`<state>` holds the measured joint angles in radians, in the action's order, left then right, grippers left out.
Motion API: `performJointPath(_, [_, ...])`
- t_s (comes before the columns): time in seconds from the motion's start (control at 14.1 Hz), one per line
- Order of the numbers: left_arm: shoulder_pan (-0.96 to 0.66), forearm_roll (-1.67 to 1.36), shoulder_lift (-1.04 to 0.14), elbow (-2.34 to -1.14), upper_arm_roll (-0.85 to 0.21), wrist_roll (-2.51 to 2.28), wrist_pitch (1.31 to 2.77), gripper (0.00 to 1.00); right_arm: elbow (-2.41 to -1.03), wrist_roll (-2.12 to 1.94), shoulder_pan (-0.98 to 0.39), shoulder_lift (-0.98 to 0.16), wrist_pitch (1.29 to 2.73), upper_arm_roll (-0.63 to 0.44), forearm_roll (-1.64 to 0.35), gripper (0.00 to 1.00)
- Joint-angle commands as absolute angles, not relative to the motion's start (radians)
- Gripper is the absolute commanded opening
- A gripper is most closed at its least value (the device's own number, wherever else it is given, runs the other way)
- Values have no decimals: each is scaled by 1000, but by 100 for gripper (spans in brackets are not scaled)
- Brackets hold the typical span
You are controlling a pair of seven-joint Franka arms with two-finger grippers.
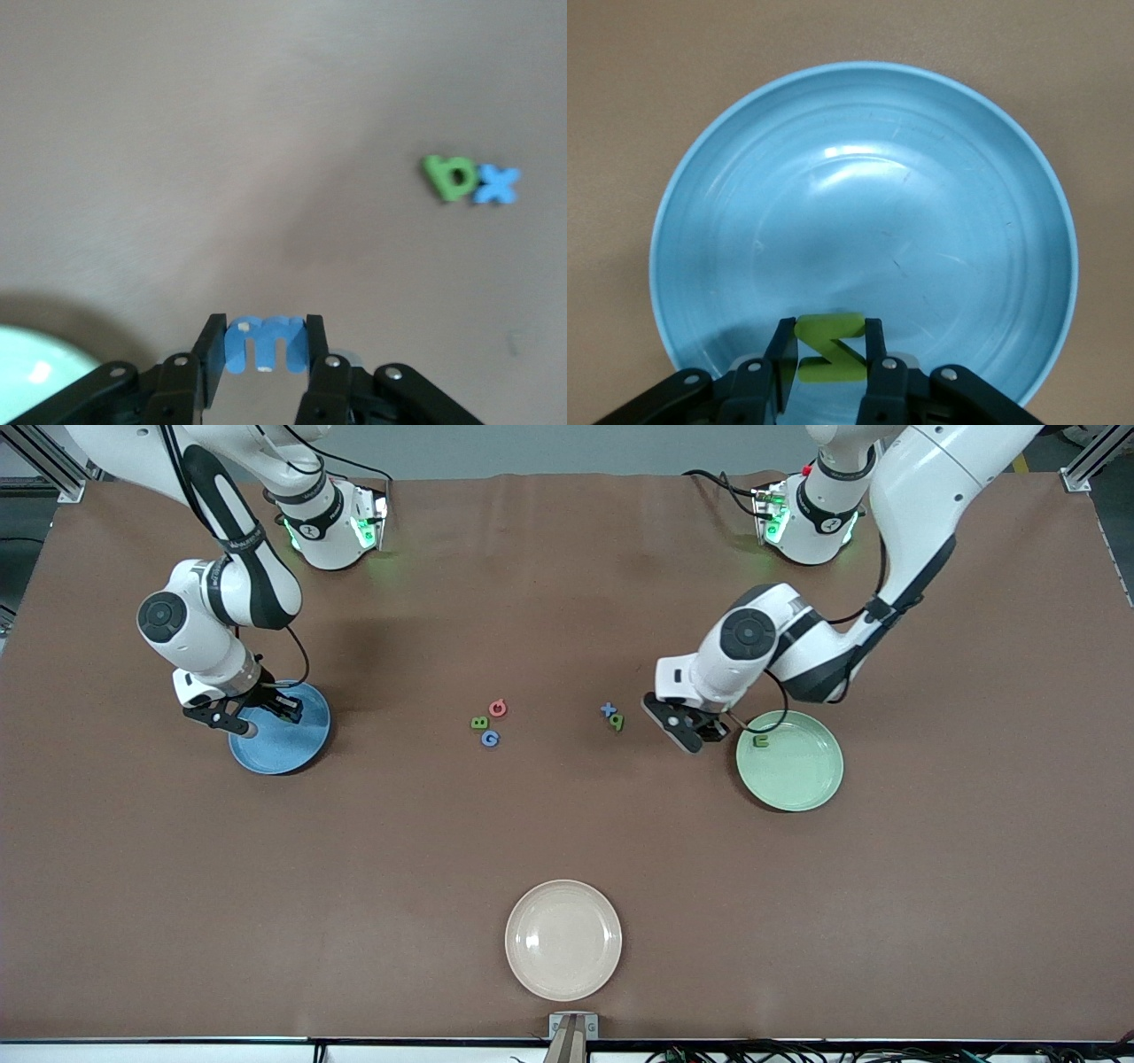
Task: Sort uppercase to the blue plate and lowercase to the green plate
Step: 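Drop the Z onto the blue plate while the left gripper carries m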
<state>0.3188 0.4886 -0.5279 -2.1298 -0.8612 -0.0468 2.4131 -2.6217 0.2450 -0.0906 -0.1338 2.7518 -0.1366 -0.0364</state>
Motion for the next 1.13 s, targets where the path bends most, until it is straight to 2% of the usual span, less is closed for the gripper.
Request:
performJointPath(0.0, [394, 506, -500, -2135, -877, -63, 2376, 20, -2619, 232, -95, -135, 2755, -129, -49, 3])
performJointPath(0.28, [434, 505, -472, -2094, -877, -275, 2273, 17, -2611, 236, -129, -137, 2753, -129, -57, 7])
performJointPath(0.35, [454, 506, -472, -2094, -877, -349, 2273, 17, -2609, 236, -135, -135, 2752, -129, -57, 15])
performJointPath(0.5, [482, 505, -463, -2100, -877, -440, 2269, 17, -2609, 236, -138, -135, 2747, -129, -57, 90])
performJointPath(0.57, [498, 506, -459, -2106, -877, -493, 2260, 17, -2606, 235, -138, -133, 2747, -129, -57, 100])
performJointPath(1.06, [595, 604, -456, -2190, -874, -724, 2263, 17, -2563, 247, -155, -123, 2727, -126, -57, 100])
